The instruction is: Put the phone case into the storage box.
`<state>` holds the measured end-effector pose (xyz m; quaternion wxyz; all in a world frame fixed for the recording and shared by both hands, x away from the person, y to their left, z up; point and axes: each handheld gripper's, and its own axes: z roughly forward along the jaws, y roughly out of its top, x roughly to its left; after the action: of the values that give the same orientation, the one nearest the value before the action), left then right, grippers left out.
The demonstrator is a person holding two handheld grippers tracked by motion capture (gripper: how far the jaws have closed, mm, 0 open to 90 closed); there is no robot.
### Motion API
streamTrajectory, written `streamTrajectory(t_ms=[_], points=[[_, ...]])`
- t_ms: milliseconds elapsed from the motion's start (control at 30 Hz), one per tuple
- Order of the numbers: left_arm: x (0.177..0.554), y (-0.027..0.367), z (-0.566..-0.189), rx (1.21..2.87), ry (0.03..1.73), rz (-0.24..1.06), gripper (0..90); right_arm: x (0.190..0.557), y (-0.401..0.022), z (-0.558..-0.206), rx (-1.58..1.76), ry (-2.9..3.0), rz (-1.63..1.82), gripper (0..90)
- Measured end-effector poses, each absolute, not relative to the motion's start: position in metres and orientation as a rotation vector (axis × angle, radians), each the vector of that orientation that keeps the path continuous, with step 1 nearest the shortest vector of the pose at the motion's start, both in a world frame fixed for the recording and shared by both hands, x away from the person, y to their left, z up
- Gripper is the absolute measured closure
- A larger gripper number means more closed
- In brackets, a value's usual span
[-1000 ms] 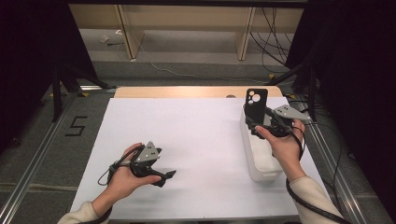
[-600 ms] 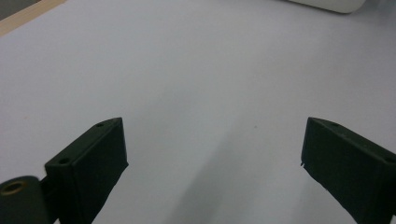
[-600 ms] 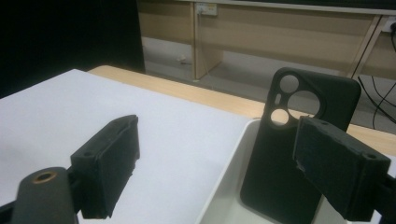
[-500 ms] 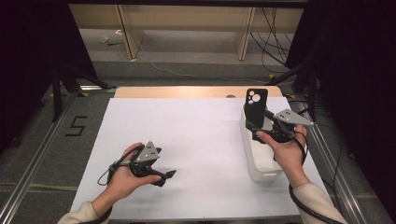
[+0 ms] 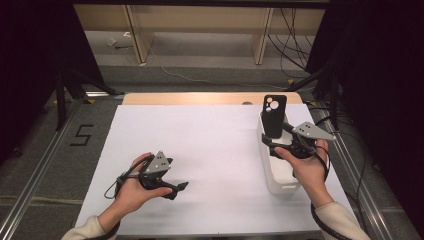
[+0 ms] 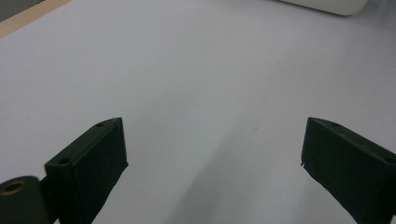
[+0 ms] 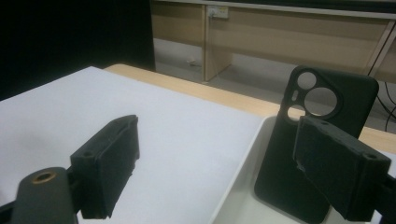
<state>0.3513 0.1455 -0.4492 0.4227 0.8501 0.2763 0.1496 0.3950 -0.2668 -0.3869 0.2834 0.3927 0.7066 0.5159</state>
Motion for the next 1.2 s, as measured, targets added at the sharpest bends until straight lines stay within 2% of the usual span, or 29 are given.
streamTrajectory(t_ms=[1200], points=[[0.351,0.145,-0.448,2.105,0.698,0.389,6.4,0.366,-0.273,-0.393,0.987,1.912,1.412,15.5]])
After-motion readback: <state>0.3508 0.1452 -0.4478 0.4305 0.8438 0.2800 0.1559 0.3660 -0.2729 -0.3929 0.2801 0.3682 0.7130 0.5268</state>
